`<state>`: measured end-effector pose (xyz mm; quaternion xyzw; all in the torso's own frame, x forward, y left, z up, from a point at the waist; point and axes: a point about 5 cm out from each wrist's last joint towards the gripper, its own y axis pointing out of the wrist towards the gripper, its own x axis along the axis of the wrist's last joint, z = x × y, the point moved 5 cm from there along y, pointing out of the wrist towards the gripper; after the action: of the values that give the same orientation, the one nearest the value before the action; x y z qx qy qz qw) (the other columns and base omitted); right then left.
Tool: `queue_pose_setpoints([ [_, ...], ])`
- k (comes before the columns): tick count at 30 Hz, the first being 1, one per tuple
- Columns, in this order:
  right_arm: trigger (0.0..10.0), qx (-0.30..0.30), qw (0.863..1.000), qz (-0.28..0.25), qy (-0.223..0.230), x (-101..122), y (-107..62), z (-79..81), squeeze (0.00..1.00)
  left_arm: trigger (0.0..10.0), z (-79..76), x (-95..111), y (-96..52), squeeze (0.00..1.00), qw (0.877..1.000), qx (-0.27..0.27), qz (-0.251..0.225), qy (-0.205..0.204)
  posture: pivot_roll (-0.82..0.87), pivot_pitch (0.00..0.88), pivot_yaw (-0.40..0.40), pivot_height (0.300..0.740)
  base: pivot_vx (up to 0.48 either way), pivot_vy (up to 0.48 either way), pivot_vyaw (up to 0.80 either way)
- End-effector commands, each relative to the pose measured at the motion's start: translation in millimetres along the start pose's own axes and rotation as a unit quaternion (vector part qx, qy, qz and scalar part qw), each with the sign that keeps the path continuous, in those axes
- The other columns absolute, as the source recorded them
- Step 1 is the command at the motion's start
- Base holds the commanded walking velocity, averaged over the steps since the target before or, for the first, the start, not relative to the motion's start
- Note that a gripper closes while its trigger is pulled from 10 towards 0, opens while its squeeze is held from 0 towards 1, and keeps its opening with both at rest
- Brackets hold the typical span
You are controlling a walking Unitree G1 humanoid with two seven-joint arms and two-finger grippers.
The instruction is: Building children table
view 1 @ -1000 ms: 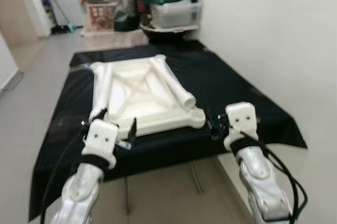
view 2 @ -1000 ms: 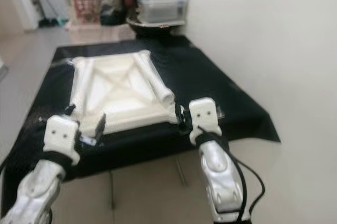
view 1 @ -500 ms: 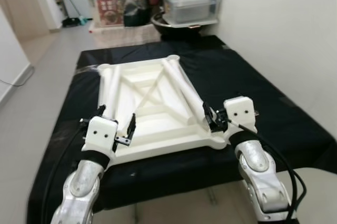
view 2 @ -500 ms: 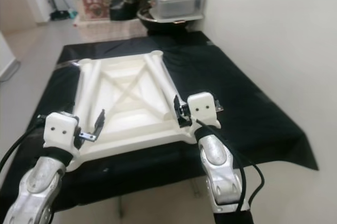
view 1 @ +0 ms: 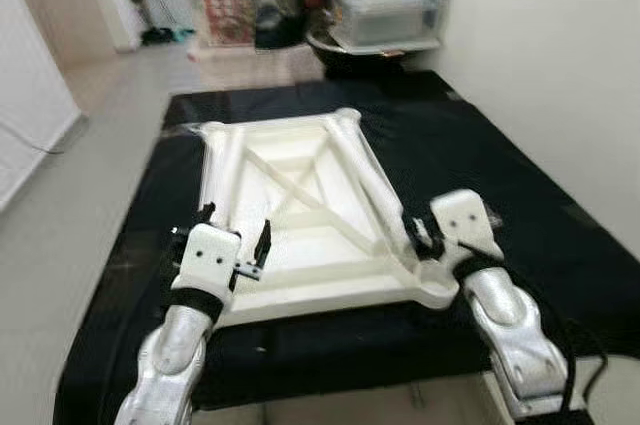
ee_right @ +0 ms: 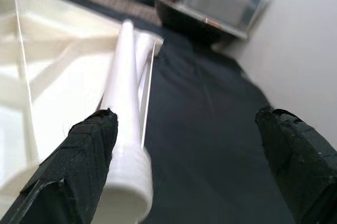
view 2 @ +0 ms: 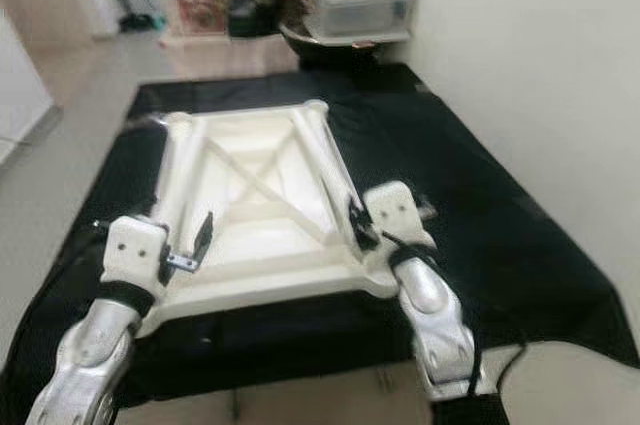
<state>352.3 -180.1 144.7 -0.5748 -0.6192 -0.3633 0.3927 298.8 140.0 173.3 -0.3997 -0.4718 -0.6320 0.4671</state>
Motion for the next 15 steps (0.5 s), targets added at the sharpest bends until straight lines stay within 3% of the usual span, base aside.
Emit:
queue_pose_setpoints([
  [1,10.0,0.003,1.000,0.016,-0.015,-5,5.8,-1.2,0.00,10.0,1.1,-7,0.7,0.00,1.000,0.002,0.016,0.012,-0.01,0.000,-0.013,0.740,0.000,0.000,0.00],
  [7,10.0,0.000,1.000,0.011,-0.025,-4,15.8,-12.8,0.00,10.0,6.7,-9,1.4,0.00,0.999,0.017,0.020,0.018,0.01,0.000,-0.030,0.740,0.000,0.000,0.00],
  [15,10.0,0.012,0.999,0.006,-0.047,-5,16.5,-23.5,0.00,10.0,7.5,-11,3.2,0.00,0.999,0.019,0.020,0.018,0.00,0.000,-0.022,0.740,0.000,0.000,0.00],
])
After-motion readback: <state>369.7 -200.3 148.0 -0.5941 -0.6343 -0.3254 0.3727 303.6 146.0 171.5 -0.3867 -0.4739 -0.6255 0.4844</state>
